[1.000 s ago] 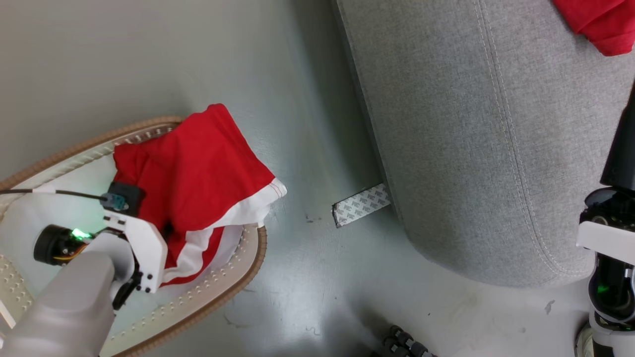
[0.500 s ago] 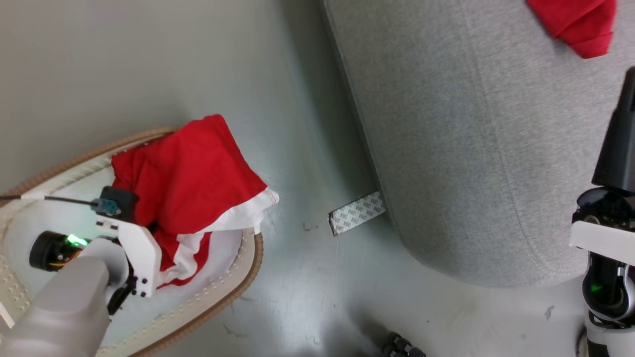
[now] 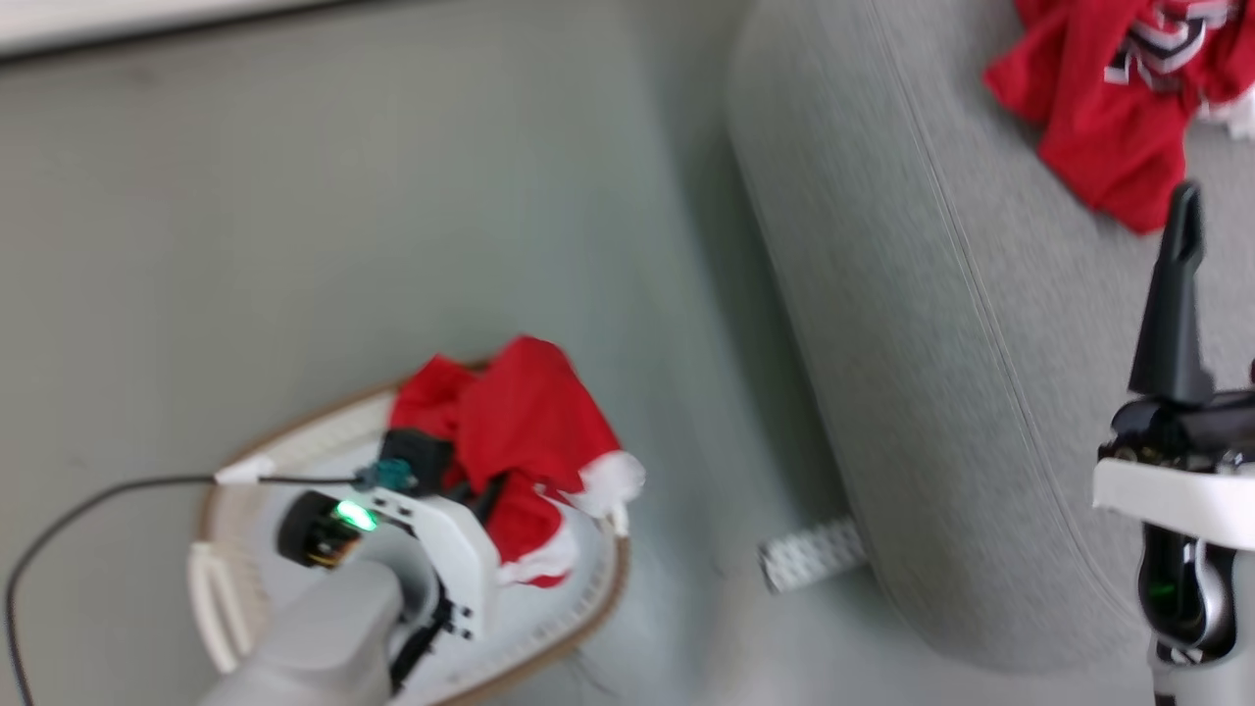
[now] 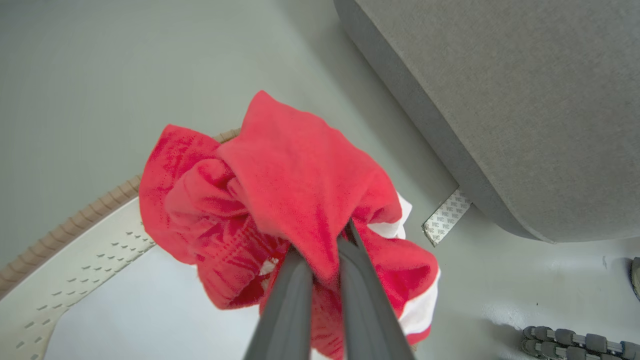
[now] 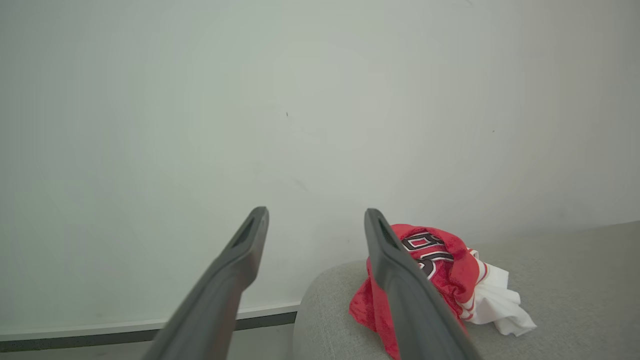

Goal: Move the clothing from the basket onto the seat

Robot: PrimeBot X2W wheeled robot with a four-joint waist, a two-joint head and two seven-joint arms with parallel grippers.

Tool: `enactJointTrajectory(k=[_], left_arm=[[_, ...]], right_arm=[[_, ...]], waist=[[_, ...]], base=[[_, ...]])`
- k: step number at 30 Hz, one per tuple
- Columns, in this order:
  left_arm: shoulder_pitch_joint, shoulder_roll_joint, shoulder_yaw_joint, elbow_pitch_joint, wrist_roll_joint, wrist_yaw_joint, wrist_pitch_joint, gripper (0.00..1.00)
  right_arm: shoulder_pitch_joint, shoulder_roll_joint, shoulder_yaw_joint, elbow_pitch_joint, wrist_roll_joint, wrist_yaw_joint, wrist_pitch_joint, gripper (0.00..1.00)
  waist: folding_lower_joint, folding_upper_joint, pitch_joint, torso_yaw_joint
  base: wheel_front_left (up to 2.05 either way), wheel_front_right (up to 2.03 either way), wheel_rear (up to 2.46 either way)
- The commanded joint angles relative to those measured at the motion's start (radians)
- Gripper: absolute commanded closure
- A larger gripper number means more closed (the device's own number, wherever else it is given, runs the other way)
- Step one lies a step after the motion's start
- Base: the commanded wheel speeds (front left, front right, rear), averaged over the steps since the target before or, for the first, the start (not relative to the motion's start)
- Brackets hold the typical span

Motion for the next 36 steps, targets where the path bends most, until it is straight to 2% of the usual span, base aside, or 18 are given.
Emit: enactJointTrajectory(k=[1, 6, 18, 27, 36], left_arm=[[0.026, -0.013, -0.005, -0.013, -0.018, 0.001, -0.017, 1.00], [0.042, -0.037, 0.006, -0.085, -0.019, 0.002, -0.034, 1.00], [0.122, -0.021, 0.193, -0.400, 0.151, 0.025, -0.033, 1.00], [0.148, -0.014, 0.271, -0.571, 0.203, 0.049, -0.033, 1.00], [0.174, 0.014, 0.294, -0.681, 0.211, 0.079, -0.032, 1.00]], right_arm=[[0.026, -0.003, -0.006, 0.014, -0.018, -0.002, 0.000, 0.00], [0.070, -0.003, -0.007, 0.057, -0.046, -0.002, 0.000, 0.00], [0.169, -0.003, 0.045, 0.140, -0.042, -0.002, 0.000, 0.00], [0.232, -0.003, 0.151, 0.207, -0.045, -0.002, 0.000, 0.00], [0.240, -0.003, 0.205, 0.228, -0.053, -0.002, 0.000, 0.00]], waist=[[0.0001, 0.0000, -0.138, 0.111], [0.0001, 0.0000, -0.246, 0.185], [0.0001, 0.0000, -0.432, 0.308], [0.0001, 0.0000, -0.516, 0.352], [0.0001, 0.0000, -0.518, 0.360]], base=[[0.00, 0.00, 0.00], [0.00, 0.00, 0.00], [0.00, 0.00, 0.00], [0.00, 0.00, 0.00], [0.00, 0.00, 0.00]])
